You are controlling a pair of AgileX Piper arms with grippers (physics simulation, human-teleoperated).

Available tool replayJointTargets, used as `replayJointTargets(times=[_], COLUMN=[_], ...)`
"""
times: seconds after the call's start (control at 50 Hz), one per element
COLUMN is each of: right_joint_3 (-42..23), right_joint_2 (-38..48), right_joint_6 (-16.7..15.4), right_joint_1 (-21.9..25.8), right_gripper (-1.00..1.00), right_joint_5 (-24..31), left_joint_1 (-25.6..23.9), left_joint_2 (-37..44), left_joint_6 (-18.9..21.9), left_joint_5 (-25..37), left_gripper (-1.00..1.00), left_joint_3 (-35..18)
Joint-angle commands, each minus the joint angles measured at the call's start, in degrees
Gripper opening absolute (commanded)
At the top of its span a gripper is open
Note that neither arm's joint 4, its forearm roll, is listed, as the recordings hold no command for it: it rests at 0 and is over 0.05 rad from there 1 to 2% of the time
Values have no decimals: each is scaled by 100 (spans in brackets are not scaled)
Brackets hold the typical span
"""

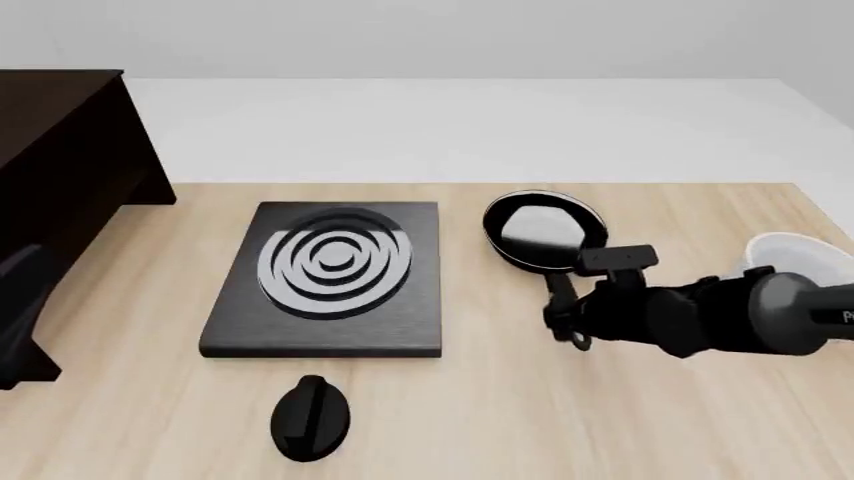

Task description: Put the frying pan on the cabinet shelf.

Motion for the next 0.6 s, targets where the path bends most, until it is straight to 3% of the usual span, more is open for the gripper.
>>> replayJointTargets(times=[0.02, 0.46, 0.48, 0.6], right_joint_3=[-82, -160, -157, -103], right_joint_2=[263, 360, 323, 270], right_joint_6=[-66, -46, -68, -121], right_joint_1=[-57, -7, -26, -30], right_gripper=[100, 100, -100, -100], right_joint_5=[-7, 50, 65, 8], left_joint_1=[2, -2, -1, -15], left_joint_2=[-2, -17, -17, -12], left_joint_6=[-14, -26, -23, -28], left_joint_5=[-4, 3, -3, -17], left_gripper=[100, 100, 100, 100], left_joint_3=[18, 52, 62, 74])
